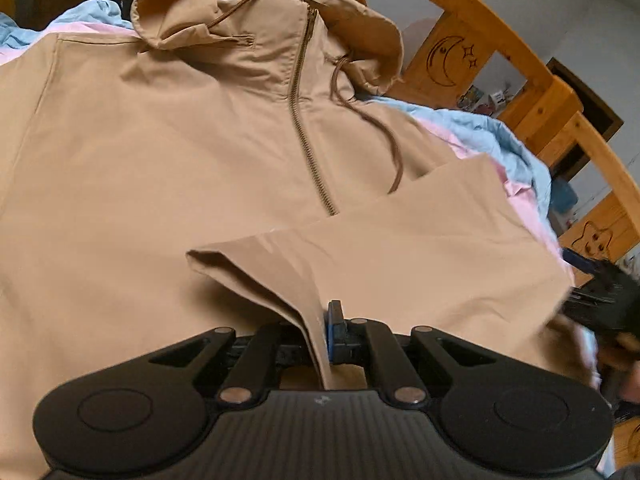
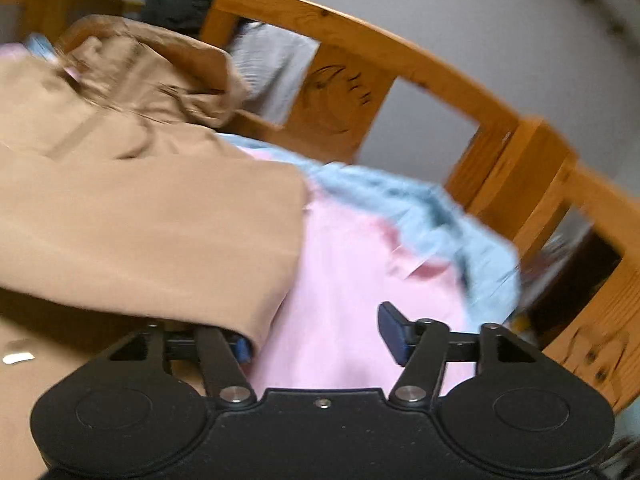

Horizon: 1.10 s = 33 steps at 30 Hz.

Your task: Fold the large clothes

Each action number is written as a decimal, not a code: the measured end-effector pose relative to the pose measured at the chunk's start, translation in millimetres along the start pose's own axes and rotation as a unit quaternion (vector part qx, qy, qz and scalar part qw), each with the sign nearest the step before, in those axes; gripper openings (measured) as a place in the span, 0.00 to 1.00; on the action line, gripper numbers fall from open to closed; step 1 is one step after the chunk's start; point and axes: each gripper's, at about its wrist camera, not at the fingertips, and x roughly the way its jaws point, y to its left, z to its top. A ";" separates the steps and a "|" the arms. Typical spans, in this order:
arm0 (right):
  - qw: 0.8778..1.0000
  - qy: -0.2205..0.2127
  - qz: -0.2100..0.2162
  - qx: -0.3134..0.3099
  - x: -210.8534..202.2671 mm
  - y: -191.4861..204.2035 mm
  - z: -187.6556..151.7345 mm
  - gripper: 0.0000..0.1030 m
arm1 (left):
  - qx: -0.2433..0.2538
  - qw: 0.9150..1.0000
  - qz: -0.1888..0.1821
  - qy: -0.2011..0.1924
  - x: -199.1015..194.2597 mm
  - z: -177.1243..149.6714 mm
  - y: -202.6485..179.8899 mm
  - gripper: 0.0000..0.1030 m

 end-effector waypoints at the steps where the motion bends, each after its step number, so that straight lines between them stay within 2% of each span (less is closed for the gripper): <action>1: 0.999 0.007 0.034 0.027 -11.6 -6.8 2.1 0.66 | 0.002 1.000 0.006 -0.001 -1.9 -2.9 1.0 0.04; 4: 0.986 0.024 0.134 0.095 -37.9 -22.3 16.4 0.76 | -0.006 1.000 0.016 -0.004 -0.1 -7.1 5.9 0.04; 7: 0.972 0.041 0.189 0.134 -38.1 -38.4 27.6 0.78 | -0.016 1.000 0.016 -0.009 -3.1 -9.9 9.6 0.04; 9: 0.957 0.030 0.205 0.204 -31.6 -55.1 31.6 0.78 | -0.011 1.000 0.019 -0.008 -0.3 -10.0 7.0 0.05; 11: 0.940 0.042 0.202 0.270 -5.6 -67.7 37.9 0.79 | -0.010 1.000 0.022 -0.008 -0.1 -10.5 5.7 0.05; 15: 0.920 0.081 0.204 0.324 73.1 -71.5 48.3 0.71 | -0.003 0.999 0.031 -0.007 1.6 -9.8 0.4 0.05; 18: 0.906 0.123 0.206 0.347 122.5 -63.8 45.7 0.44 | 0.001 0.999 0.038 -0.012 1.4 -12.6 -1.4 0.06; 19: 0.901 0.131 0.212 0.354 131.5 -62.1 44.6 0.17 | 0.004 0.999 0.040 -0.015 1.1 -13.5 -2.2 0.05; 20: 0.903 0.130 0.208 0.352 134.1 -60.4 46.1 0.06 | 0.005 0.999 0.041 -0.020 0.4 -14.0 -3.1 0.04; 21: 0.913 0.120 0.200 0.336 131.3 -58.8 50.8 0.04 | 0.007 0.999 0.040 -0.025 0.0 -14.1 -4.7 0.04; 23: 0.944 0.074 0.169 0.273 116.3 -55.2 67.1 0.02 | 0.009 0.999 0.035 -0.035 1.5 -12.2 -10.1 0.04; 24: 0.956 0.049 0.150 0.249 108.7 -55.9 75.5 0.02 | 0.010 0.999 0.033 -0.038 3.9 -10.7 -13.7 0.04; 25: 0.962 0.034 0.135 0.237 107.2 -58.3 80.9 0.01 | 0.014 0.999 0.034 -0.040 8.4 -9.8 -17.9 0.03; 27: 0.968 0.023 0.110 0.225 110.6 -62.1 84.9 0.01 | 0.023 0.998 0.050 -0.038 21.0 -9.9 -22.6 0.03; 28: 0.969 0.036 0.105 0.221 117.6 -60.9 82.9 0.01 | 0.024 0.997 0.053 -0.041 24.4 -10.8 -22.7 0.03; 30: 0.979 0.064 0.085 0.173 133.6 -46.8 75.2 0.01 | 0.023 0.997 0.050 -0.046 24.0 -11.5 -21.3 0.04; 33: 0.984 0.072 0.063 0.148 141.8 -30.4 65.7 0.05 | 0.006 0.997 0.048 -0.058 8.7 -14.3 -12.8 0.18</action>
